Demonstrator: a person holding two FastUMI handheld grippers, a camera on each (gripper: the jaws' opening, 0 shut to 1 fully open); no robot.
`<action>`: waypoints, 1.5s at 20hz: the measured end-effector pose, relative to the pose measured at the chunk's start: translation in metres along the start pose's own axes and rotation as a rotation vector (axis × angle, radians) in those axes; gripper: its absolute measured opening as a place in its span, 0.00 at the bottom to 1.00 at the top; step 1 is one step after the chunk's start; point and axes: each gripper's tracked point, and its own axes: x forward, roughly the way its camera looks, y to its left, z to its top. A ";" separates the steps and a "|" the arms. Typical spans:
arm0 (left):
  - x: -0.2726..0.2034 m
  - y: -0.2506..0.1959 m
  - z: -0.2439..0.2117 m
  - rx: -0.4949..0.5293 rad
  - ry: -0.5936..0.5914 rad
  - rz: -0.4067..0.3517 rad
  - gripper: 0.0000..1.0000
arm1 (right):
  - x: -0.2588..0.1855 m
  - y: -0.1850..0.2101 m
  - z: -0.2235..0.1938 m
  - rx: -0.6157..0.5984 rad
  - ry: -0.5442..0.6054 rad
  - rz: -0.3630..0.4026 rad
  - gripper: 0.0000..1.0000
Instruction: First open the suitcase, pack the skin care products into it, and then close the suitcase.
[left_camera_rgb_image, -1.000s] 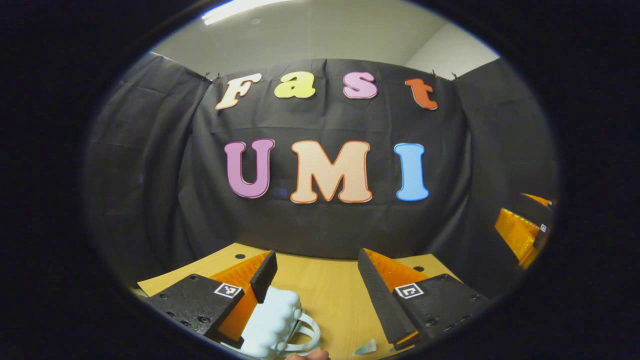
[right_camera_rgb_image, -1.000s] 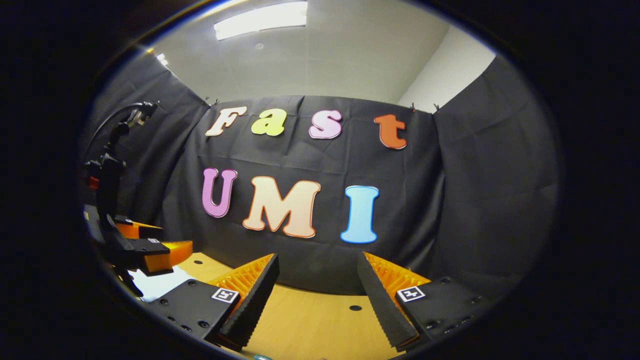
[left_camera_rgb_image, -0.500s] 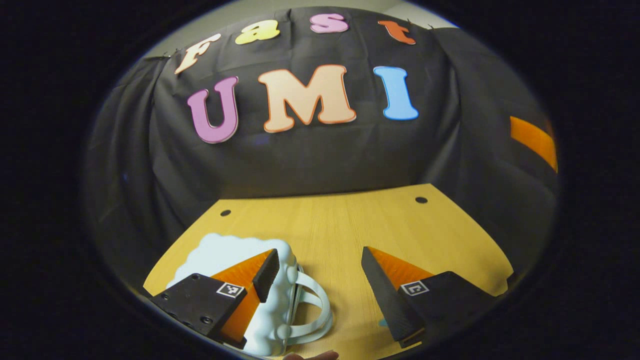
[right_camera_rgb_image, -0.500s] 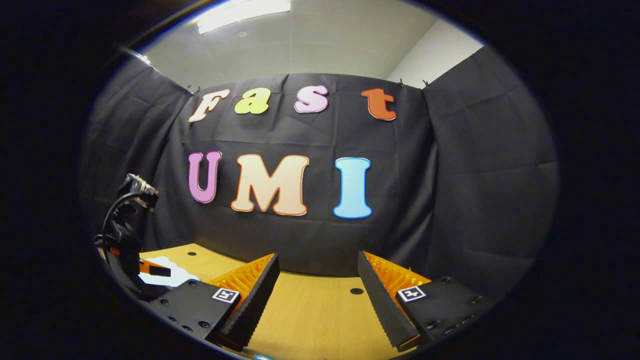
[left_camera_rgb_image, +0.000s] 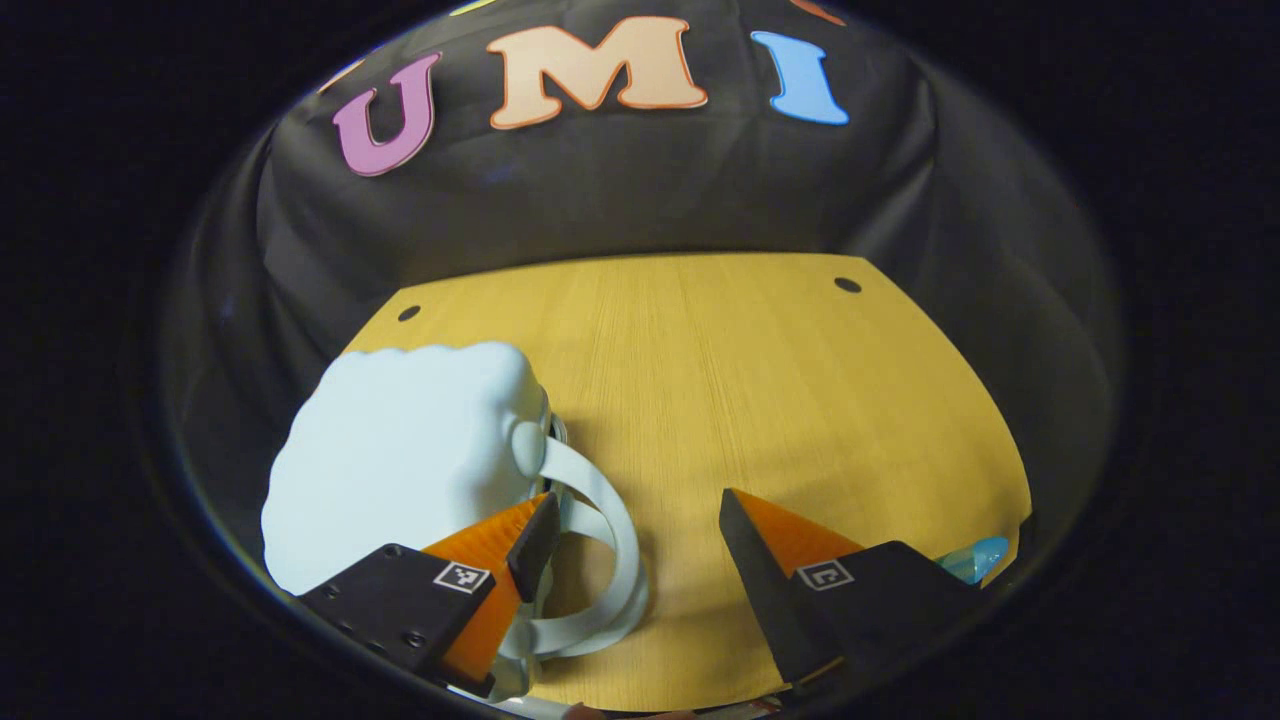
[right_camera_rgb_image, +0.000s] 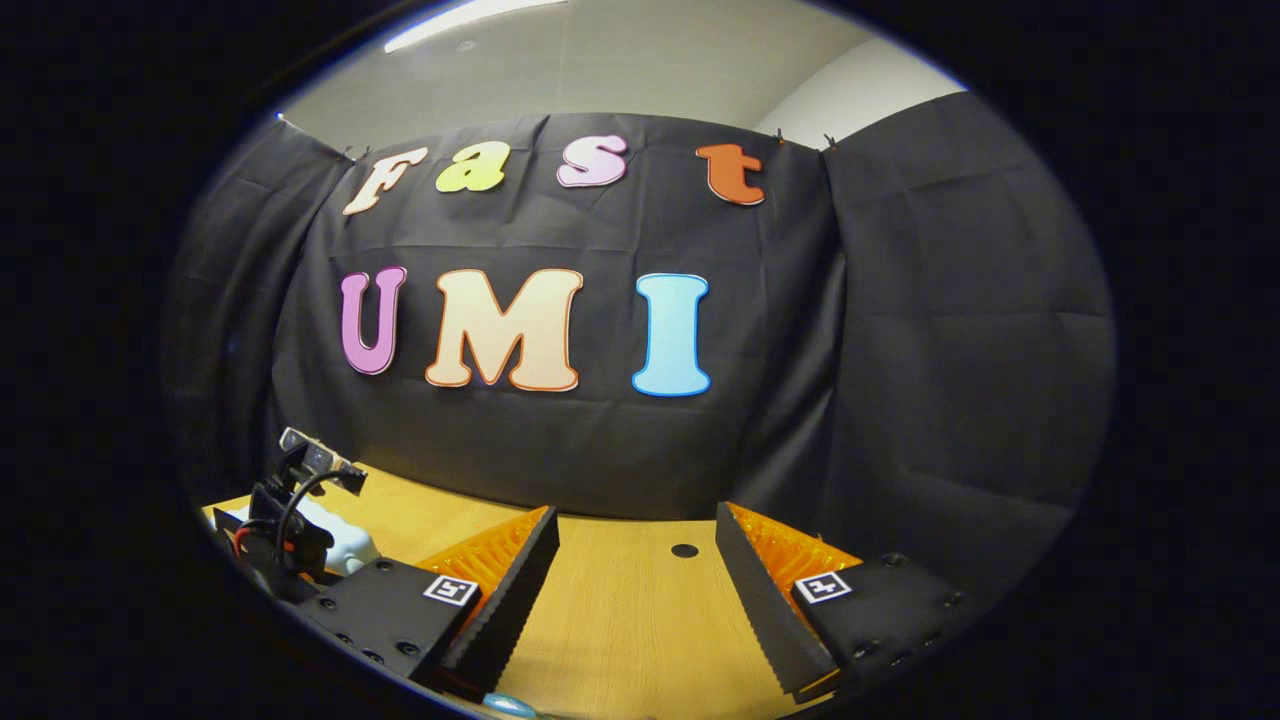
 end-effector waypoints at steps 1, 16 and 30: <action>0.005 0.001 -0.004 -0.011 0.024 0.000 0.95 | 0.000 0.000 -0.001 -0.012 -0.002 -0.002 0.99; 0.038 0.005 -0.046 0.034 0.243 -0.045 0.12 | -0.006 0.007 0.001 -0.103 -0.036 -0.012 0.99; -0.019 -0.002 0.023 0.045 0.068 -0.064 0.02 | -0.008 0.027 0.010 -0.064 -0.073 0.010 0.99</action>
